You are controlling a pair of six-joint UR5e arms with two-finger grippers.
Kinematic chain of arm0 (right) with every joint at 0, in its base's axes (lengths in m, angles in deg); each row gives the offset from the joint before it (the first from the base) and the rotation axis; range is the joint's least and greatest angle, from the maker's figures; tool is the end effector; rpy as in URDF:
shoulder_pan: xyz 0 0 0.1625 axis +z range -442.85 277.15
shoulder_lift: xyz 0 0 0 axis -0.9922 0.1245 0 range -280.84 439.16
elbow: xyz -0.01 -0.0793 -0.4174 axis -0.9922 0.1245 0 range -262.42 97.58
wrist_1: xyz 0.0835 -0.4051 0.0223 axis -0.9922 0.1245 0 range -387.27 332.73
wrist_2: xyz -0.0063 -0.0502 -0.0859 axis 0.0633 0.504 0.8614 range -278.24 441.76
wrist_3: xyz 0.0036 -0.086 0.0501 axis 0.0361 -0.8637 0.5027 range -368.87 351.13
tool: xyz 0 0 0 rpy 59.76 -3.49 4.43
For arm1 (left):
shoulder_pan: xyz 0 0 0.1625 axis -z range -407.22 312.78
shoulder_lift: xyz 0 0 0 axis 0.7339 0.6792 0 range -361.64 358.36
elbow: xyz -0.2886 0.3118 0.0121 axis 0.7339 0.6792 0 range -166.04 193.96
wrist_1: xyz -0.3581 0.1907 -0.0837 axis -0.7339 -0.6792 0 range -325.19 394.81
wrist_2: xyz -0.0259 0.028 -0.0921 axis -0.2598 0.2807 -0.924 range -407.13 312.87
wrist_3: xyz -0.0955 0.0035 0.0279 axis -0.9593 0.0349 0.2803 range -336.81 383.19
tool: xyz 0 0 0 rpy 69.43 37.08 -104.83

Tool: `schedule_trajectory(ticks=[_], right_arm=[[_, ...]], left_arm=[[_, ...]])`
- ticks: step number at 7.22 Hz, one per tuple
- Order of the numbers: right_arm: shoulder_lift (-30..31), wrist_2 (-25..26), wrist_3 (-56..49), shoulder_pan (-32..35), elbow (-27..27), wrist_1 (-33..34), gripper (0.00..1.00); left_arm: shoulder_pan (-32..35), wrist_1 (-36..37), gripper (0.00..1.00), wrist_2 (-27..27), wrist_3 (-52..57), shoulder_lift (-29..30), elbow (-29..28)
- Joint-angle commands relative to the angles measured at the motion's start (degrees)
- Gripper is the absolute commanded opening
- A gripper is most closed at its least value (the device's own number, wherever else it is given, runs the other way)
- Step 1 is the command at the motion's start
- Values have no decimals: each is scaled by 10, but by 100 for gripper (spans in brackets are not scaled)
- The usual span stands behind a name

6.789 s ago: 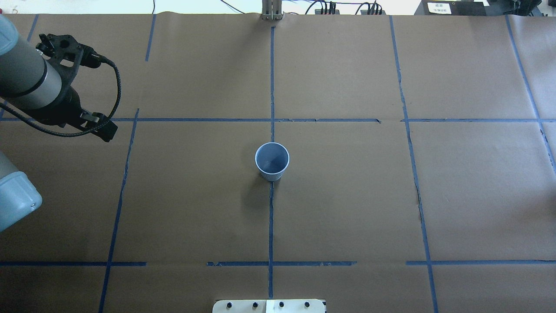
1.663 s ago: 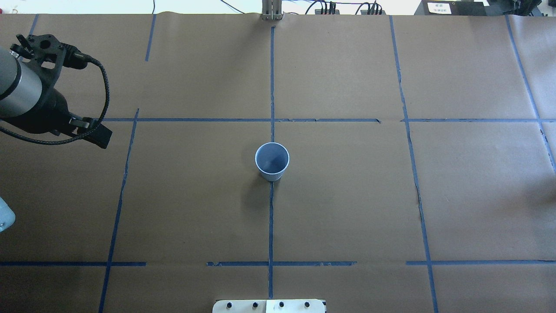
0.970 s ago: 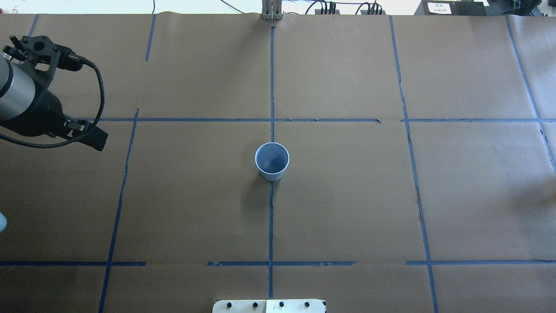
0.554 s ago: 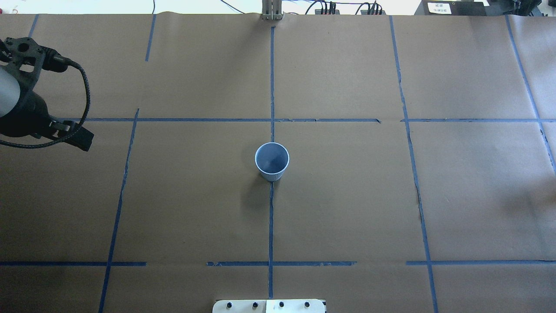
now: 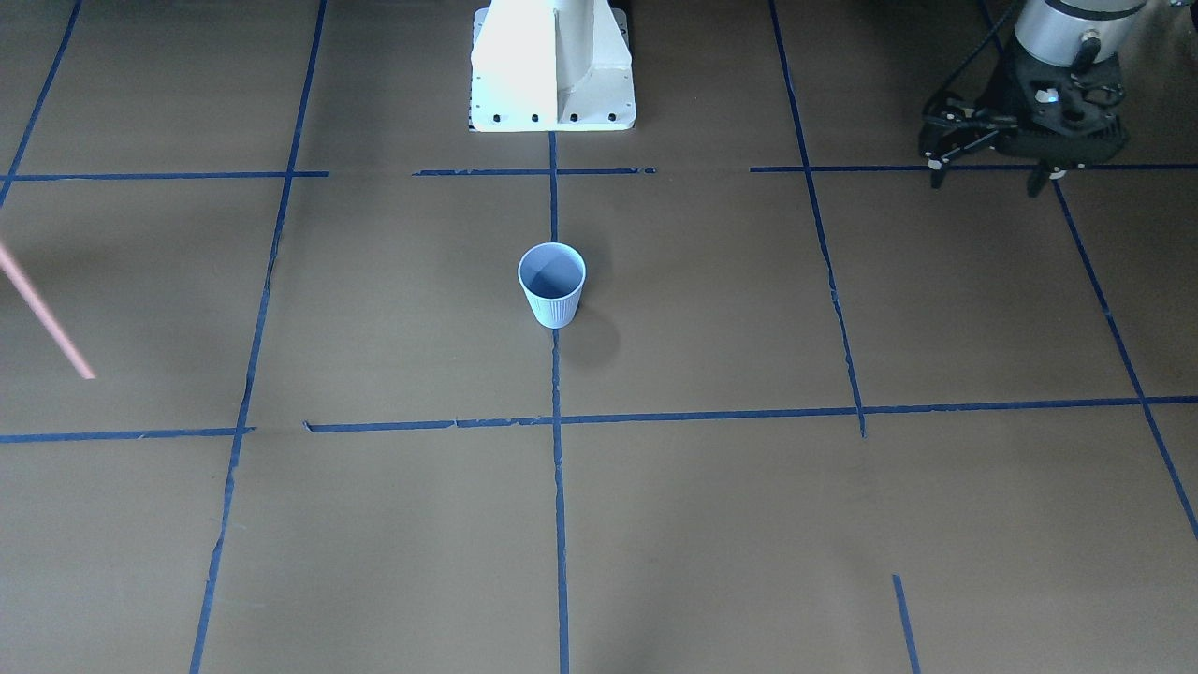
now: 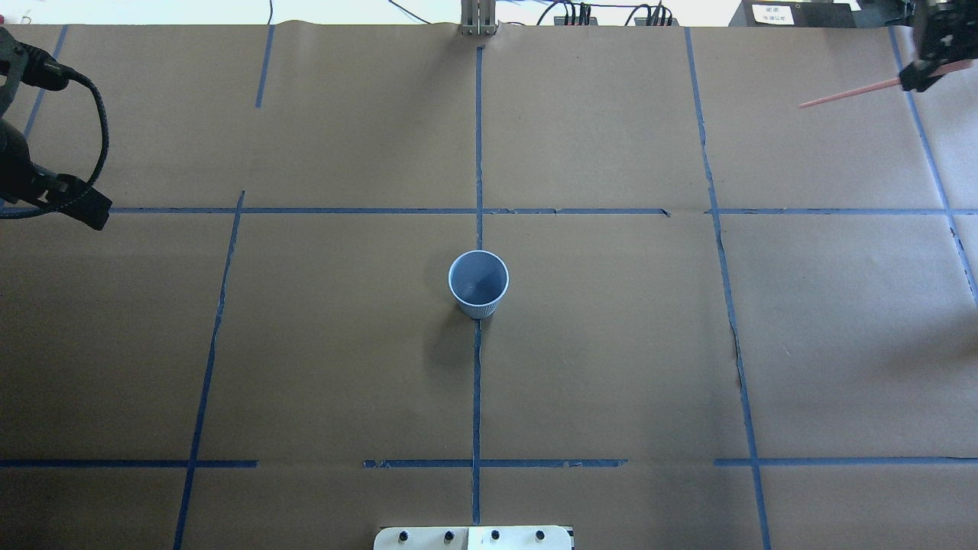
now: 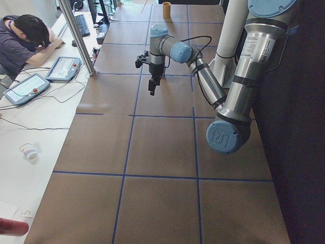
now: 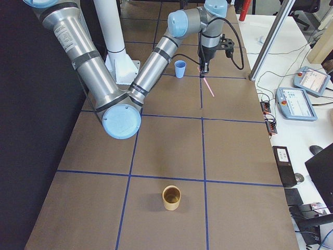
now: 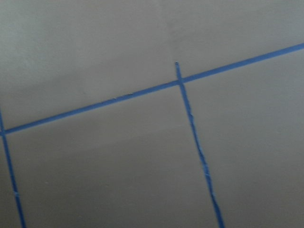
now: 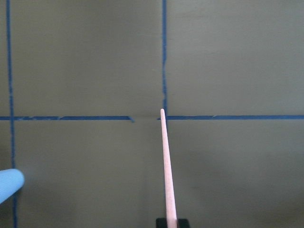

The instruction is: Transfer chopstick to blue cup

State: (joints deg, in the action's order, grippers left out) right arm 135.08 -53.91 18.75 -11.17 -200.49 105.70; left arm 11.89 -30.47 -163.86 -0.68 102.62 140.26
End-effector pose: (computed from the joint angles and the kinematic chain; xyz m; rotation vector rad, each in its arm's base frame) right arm -0.1104 -0.5305 0.2007 -0.0164 -0.8497 0.0190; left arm 0.1716 -0.4593 0.3081 0.1825 0.6118 0.2237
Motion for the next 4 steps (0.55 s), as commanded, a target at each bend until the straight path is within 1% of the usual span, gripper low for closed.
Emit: schedule_trajectory(ticks=[1,2,3,4], right_arm=[[-95,4,193,-125,-9,-4,0],[-133,21,284,-186,-8,-6,0],[-164,83,367,-262,-3,-31,0],[-171,127,435,-317,9,-82,0]], left_arm=[[47,-2,100,-2,83,0,-46],[72,-2,100,-23,124,0,-72],[109,-3,100,-56,175,0,-106],[149,-12,100,-79,228,0,-148]])
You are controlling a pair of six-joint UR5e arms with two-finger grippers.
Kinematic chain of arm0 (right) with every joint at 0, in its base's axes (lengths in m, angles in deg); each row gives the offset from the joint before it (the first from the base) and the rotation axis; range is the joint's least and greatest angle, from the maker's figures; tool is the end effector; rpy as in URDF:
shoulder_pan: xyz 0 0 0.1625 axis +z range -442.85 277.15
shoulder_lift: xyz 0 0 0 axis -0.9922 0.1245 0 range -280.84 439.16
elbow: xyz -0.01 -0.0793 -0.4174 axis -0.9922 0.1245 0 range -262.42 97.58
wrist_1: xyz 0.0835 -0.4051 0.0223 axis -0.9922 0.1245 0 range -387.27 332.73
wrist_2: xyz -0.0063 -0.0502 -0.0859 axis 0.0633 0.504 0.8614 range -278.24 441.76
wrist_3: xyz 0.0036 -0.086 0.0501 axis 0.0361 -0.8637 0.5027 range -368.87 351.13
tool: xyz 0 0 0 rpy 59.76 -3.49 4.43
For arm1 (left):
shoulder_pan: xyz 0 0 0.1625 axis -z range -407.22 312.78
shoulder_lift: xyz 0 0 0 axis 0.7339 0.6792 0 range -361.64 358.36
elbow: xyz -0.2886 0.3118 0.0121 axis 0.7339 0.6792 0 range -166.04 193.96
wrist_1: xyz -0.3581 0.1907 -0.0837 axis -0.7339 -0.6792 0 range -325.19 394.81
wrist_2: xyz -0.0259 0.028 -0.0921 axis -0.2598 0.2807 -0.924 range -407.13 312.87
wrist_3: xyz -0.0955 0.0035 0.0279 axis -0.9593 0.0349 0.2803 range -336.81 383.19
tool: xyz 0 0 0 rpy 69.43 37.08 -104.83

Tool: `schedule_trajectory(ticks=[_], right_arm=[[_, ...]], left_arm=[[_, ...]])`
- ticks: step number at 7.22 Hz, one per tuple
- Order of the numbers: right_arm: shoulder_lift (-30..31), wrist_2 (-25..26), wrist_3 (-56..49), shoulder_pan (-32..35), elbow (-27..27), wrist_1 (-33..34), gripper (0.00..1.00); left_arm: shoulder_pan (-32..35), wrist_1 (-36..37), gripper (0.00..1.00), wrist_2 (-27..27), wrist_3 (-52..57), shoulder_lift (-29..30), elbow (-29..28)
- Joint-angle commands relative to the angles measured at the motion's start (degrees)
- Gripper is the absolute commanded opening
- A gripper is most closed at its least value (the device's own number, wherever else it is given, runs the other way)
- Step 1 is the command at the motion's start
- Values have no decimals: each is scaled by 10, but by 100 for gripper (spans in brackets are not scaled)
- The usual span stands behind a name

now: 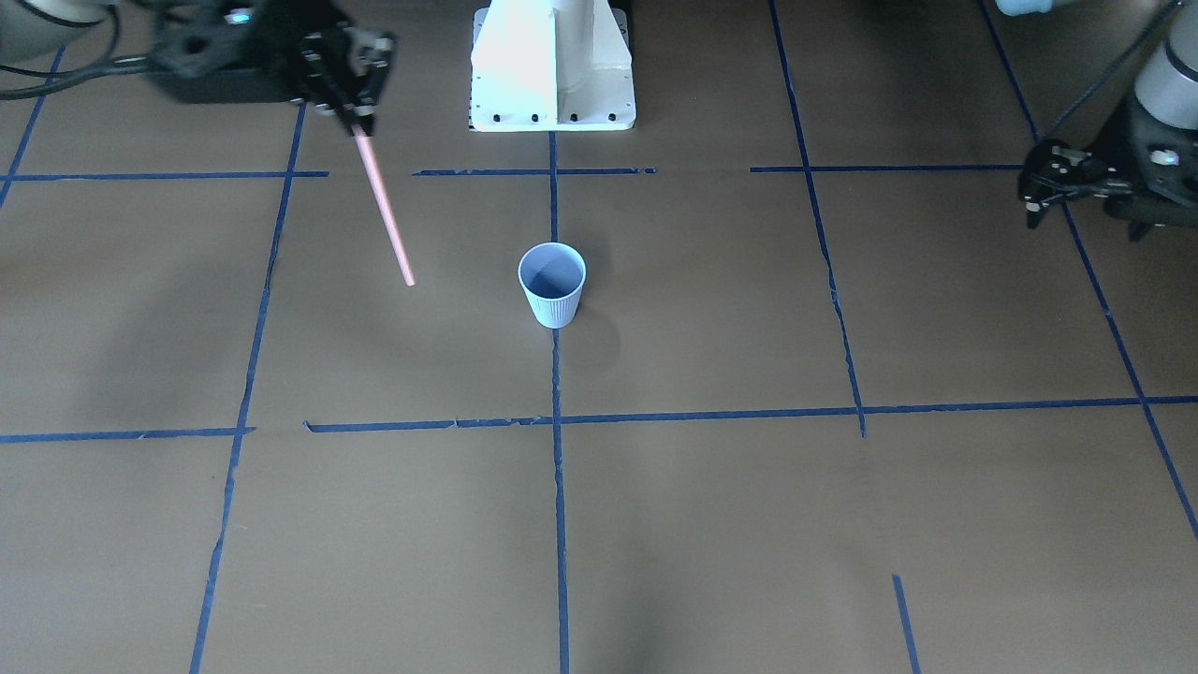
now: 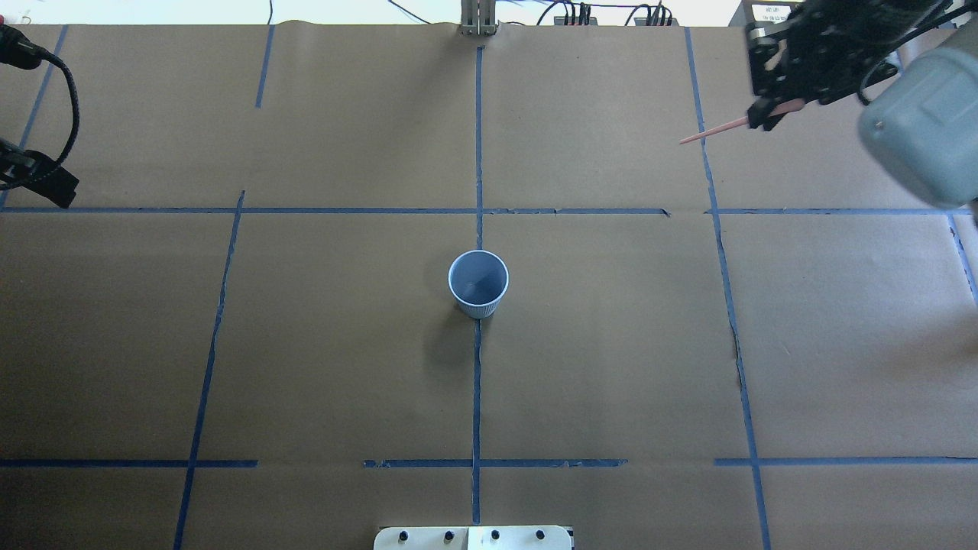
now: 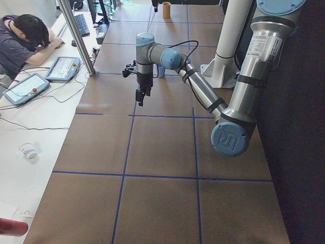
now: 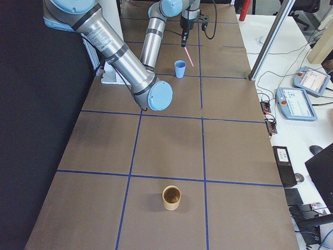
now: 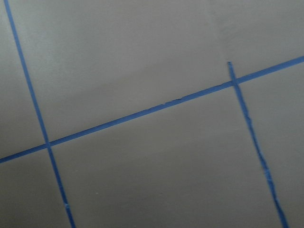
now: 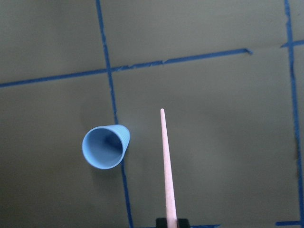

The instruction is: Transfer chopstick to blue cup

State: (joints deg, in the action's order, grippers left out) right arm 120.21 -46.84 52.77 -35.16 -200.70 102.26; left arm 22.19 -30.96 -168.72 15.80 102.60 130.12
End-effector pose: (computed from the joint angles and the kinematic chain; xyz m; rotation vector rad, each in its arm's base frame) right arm -0.3066 -0.4425 0.0597 -0.1212 -0.8962 0.0925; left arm 0.1078 -0.5177 0.3740 0.1349 0.6001 0.3011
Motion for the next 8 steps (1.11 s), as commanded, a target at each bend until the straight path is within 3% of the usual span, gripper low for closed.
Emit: schedule_trajectory(ticks=[1,3,5,7,8], right_arm=[[-27,73,132,-106,30,-79,0],[-40,88,152,-140,63,-83,0],[-42,99,152,-150,119,-138,0],[-48,100,149,-163,144,-147,2],[-48,100,146,-163,158,-161,11]], left_arm=[[76,-49,100,-54,102,-1,-98],[105,-118,100,-84,134,-1,-173],[107,-125,100,-92,136,-2,-176],[107,-125,100,-92,136,-4,-176],[107,-125,100,-92,136,-4,-176]])
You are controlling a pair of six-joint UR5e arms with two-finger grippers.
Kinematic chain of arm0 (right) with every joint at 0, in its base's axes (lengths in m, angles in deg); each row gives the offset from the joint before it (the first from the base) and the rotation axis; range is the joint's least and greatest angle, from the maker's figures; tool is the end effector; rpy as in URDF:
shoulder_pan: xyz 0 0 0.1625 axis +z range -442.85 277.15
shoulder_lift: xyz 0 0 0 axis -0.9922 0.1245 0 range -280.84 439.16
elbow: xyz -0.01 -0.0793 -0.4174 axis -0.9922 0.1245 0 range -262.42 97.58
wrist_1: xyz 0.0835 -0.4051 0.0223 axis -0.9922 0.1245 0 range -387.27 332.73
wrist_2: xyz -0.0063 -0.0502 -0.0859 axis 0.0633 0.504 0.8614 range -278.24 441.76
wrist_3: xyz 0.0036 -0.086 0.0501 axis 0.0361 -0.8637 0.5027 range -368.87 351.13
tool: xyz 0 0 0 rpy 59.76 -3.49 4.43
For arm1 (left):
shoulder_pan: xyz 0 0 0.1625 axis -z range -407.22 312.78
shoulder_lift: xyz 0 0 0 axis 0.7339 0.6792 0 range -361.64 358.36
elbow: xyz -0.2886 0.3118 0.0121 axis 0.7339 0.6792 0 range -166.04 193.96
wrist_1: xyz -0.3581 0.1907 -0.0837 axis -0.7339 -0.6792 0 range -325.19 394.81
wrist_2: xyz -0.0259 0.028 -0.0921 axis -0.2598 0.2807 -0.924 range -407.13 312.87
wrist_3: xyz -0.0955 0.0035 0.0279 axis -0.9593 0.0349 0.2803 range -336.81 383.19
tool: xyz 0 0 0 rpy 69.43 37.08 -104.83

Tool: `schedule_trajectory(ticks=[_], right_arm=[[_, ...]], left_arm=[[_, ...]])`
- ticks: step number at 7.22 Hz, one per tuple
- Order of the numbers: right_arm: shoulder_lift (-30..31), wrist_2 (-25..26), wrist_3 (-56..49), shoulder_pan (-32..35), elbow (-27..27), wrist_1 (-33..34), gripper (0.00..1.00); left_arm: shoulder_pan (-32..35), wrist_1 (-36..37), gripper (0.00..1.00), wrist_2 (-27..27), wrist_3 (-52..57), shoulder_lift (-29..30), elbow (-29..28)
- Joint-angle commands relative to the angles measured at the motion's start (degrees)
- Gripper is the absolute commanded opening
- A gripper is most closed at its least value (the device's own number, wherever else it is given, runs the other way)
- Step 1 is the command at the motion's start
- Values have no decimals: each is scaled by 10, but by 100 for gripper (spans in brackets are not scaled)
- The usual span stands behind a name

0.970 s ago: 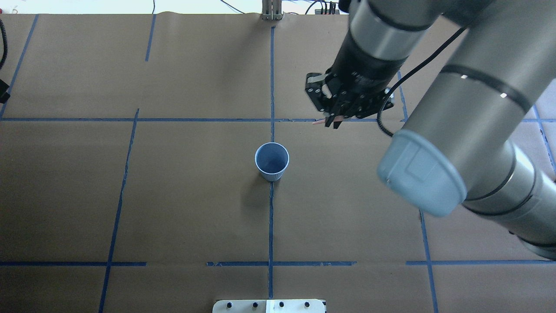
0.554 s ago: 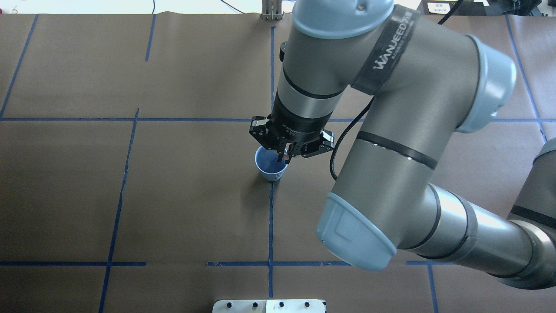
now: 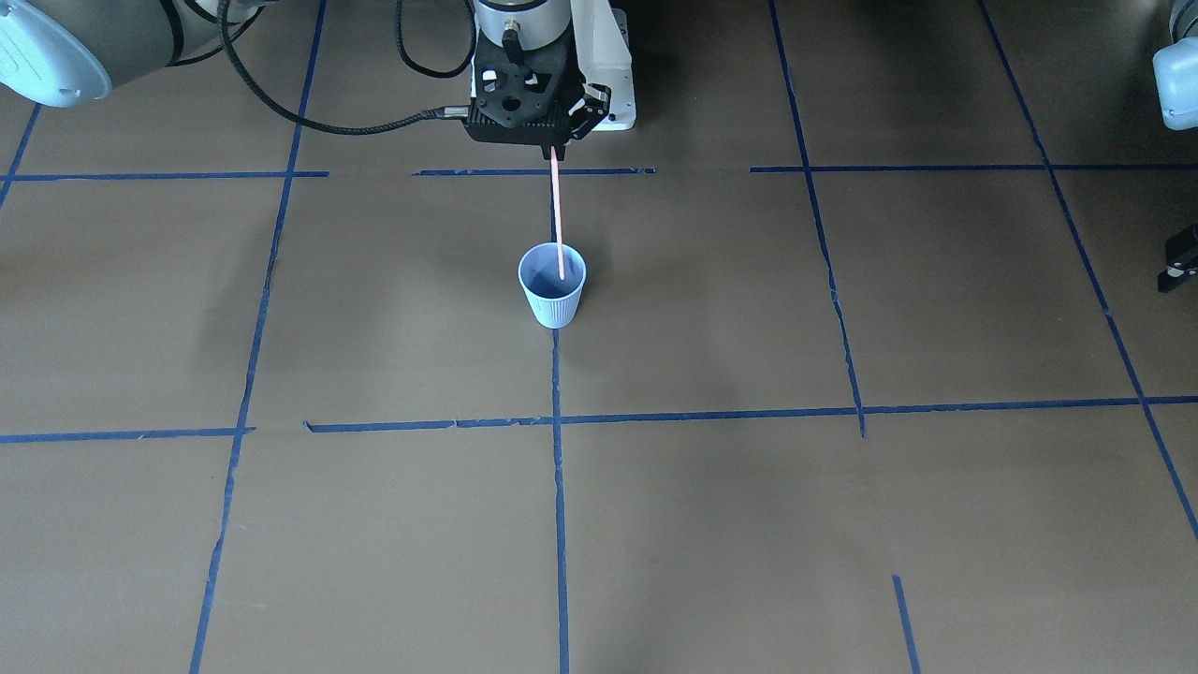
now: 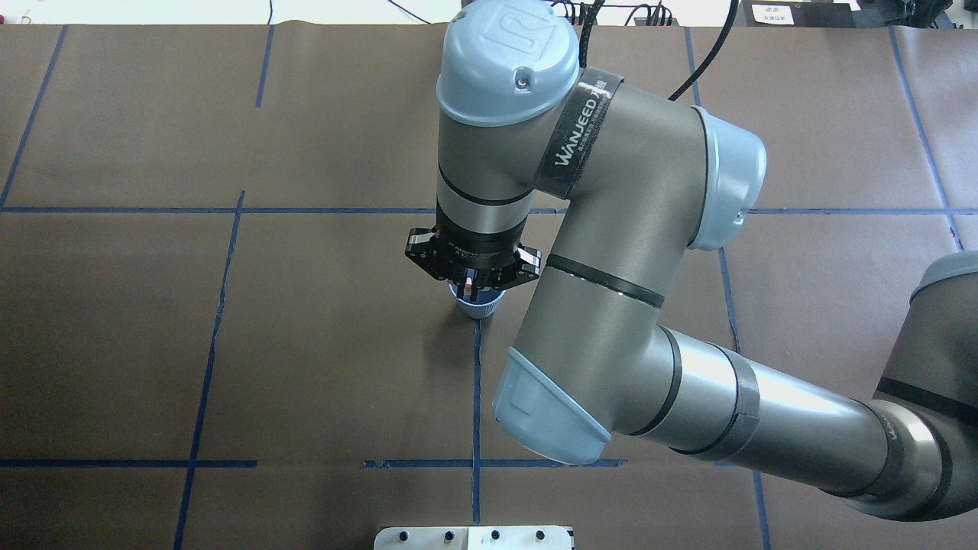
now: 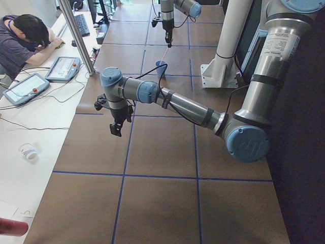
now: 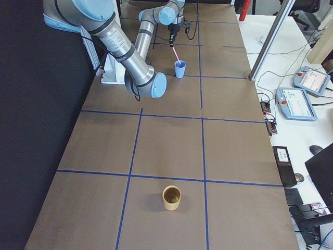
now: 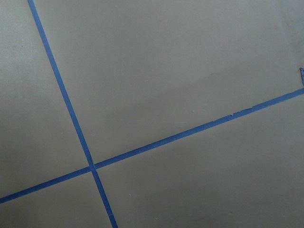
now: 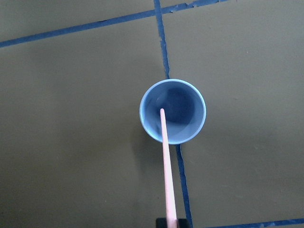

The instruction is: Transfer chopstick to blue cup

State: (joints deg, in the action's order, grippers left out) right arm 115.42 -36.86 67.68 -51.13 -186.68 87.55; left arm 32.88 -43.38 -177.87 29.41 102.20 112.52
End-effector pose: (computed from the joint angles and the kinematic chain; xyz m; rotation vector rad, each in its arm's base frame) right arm -0.4842 -0.3998 0.0457 -0.1555 -0.8627 0.1100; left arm 0.0317 -0.5793 0.4816 0.1548 0.7177 0.3345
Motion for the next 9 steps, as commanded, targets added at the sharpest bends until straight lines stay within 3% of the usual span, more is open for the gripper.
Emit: schedule_trajectory(ticks=[1,2,5,7,9], right_arm=[[0,0,-7,-3,20,-18,57],[4,1,-5,-2,21,-34,100],[7,-6,-10,32,15,-35,100],[113,-4,-114,84,-75,-47,100],[264,-28,-199,171,-124,-141,100]], left_arm=[[1,0,100,0,0,0,0],[2,0,100,0,0,0,-1],[3,0,100,0,0,0,-1],[27,1,100,-6,17,-3,-28],[83,0,100,-56,100,-14,-102]])
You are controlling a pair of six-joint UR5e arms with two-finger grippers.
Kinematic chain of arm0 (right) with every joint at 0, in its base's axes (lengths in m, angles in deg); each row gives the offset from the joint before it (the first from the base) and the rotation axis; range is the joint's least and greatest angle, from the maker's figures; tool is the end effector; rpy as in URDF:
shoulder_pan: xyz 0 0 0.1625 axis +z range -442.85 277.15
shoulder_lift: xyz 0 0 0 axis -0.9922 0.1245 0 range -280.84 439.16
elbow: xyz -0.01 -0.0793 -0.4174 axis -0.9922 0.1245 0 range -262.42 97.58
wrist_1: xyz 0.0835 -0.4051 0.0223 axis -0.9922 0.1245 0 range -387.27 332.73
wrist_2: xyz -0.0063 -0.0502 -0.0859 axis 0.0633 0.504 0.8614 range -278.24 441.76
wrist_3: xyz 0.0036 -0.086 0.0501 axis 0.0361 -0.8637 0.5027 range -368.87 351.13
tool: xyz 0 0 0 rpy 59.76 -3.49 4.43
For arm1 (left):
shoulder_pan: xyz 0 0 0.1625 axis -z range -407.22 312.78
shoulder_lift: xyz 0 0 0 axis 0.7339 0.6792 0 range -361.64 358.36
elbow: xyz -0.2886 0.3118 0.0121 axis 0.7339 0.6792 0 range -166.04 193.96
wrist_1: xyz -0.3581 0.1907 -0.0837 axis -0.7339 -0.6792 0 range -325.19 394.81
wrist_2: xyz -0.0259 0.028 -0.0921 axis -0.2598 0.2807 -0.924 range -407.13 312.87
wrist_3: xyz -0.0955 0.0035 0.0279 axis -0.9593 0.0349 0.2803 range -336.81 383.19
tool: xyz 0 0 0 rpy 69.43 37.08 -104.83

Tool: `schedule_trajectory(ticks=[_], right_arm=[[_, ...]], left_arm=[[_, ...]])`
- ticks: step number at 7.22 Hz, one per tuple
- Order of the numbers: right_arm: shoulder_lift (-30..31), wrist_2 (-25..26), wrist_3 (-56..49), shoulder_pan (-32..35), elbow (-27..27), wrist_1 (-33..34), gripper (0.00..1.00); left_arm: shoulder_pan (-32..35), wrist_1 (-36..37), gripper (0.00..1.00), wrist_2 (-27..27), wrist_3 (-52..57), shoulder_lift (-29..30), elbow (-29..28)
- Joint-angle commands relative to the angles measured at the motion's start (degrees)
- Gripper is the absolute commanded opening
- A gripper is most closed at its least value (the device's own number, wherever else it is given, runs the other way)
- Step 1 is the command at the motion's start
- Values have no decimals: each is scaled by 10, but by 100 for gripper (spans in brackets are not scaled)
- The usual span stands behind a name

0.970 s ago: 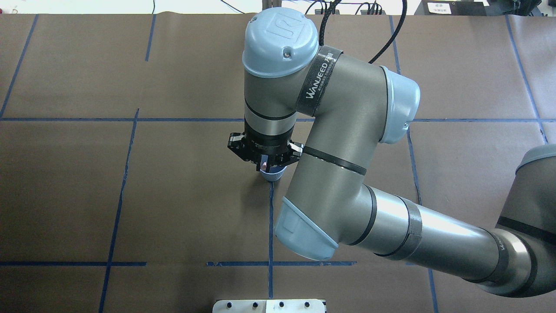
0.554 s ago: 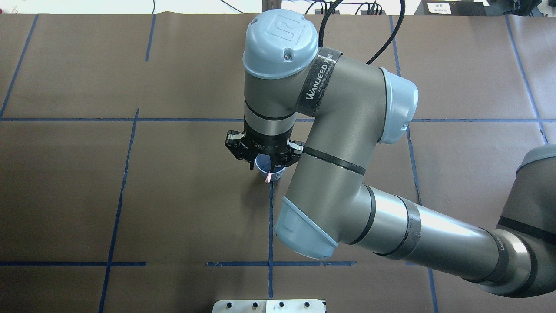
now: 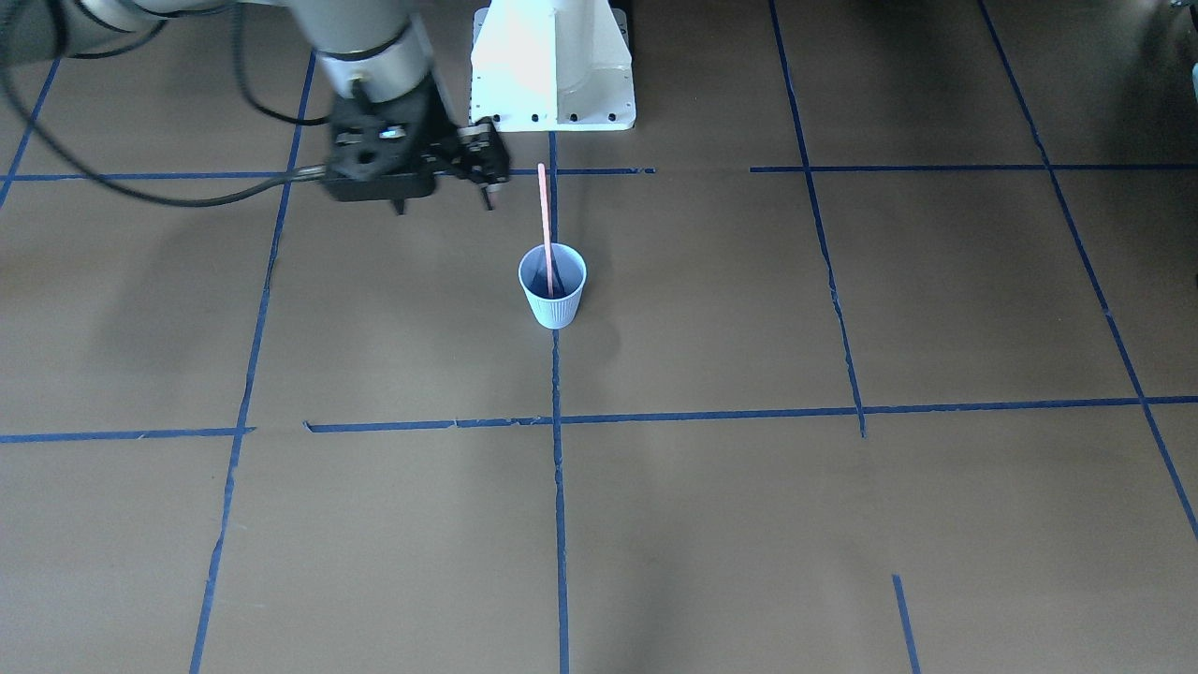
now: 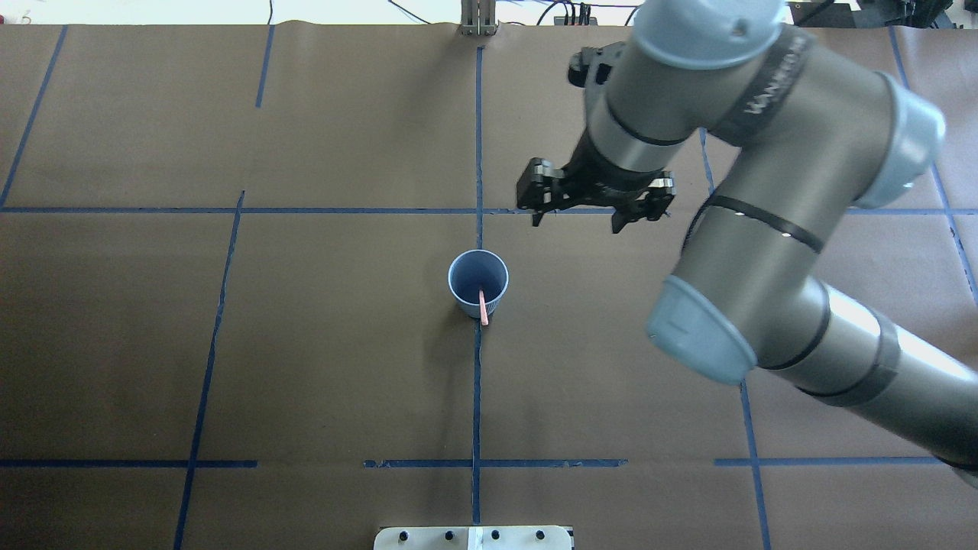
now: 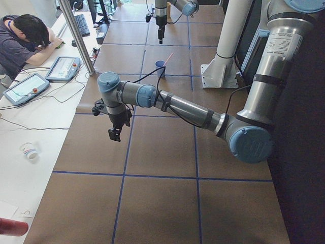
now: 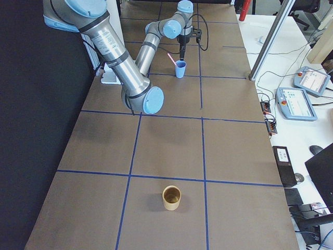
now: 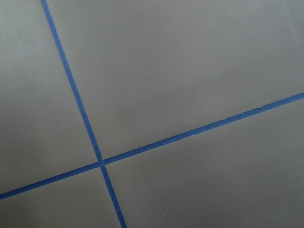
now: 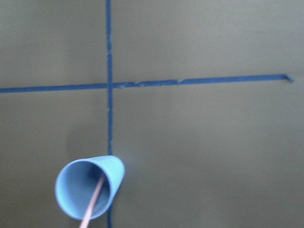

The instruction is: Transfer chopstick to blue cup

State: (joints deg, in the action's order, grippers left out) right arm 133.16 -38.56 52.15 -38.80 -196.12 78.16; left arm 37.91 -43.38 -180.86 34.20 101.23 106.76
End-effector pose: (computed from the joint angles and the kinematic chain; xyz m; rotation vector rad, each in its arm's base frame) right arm -0.3585 -0.4622 0.1597 0.0450 -0.9033 0.0405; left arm -0.0153 -0.5800 0.5360 0.1052 0.7612 0.2893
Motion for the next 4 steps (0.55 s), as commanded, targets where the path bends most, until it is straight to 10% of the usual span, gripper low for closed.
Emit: schedule_trajectory(ticks=[1,4], right_arm=[[147,-12,-86,82,-28,-86,100],[274,-109,-304,236,-3,-108,100]], left_arm=[[58,-1,100,-33,72,-9,-70],[66,-34,100,-32,31,-49,-70]])
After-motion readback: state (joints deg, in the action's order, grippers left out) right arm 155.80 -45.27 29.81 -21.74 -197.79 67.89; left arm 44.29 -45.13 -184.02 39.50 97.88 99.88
